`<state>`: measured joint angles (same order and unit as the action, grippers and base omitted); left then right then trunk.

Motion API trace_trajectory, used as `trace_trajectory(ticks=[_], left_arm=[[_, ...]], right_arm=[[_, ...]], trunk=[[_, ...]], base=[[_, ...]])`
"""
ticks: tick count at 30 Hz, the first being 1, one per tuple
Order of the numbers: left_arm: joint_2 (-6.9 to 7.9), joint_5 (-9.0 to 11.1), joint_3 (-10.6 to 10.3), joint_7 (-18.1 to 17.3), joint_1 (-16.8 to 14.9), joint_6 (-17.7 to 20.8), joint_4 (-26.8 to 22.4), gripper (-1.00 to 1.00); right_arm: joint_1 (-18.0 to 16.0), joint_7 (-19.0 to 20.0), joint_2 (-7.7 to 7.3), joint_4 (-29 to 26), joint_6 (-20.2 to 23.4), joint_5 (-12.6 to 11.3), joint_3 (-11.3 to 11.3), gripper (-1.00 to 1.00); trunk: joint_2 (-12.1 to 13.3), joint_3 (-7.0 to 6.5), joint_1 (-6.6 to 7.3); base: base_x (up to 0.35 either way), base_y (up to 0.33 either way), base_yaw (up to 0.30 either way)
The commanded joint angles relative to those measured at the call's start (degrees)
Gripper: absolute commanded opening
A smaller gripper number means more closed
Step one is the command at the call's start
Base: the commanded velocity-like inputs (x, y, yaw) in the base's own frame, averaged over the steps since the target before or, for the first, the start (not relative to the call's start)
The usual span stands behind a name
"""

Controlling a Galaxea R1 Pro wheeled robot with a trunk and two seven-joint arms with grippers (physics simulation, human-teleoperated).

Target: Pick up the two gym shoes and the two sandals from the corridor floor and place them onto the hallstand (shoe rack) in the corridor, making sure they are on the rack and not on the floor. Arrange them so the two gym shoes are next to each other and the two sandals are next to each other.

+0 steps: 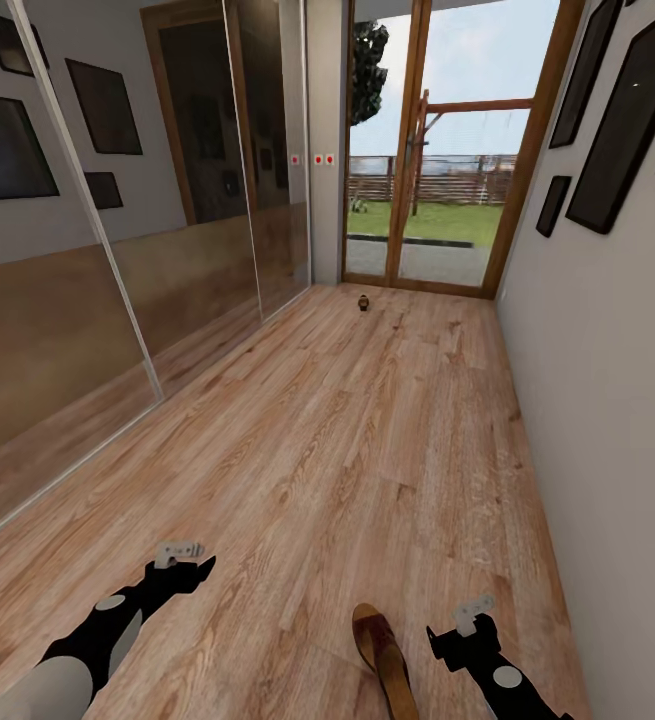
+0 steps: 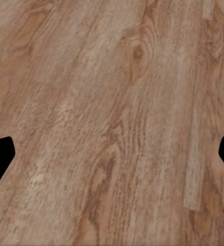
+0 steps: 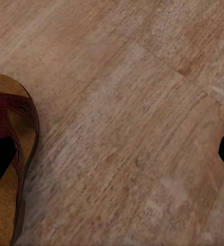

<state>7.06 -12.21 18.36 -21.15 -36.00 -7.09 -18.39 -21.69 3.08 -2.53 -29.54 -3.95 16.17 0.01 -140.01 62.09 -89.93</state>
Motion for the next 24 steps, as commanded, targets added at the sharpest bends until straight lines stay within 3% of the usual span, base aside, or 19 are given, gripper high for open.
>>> trace_trajectory(ticks=[1, 24], left_arm=[[-0.08, -0.61, 0.47, -0.29, -0.04, -0.28, 0.02, 1.0], [-0.44, -0.55, 0.49, -0.3, -0.12, -0.2, -0.14, 1.0]], right_arm=[[-0.02, 0.13, -0.02, 0.01, -0.15, 0.26, -0.01, 1.0], [-0.02, 0.23, -0.09, 0.01, -0.23, 0.26, -0.04, 1.0]], trunk=[[-0.02, 0.05, 0.01], [-0.02, 0.05, 0.01]], base=[[0.0, 0.0, 0.0], [0.056, 0.0, 0.0]])
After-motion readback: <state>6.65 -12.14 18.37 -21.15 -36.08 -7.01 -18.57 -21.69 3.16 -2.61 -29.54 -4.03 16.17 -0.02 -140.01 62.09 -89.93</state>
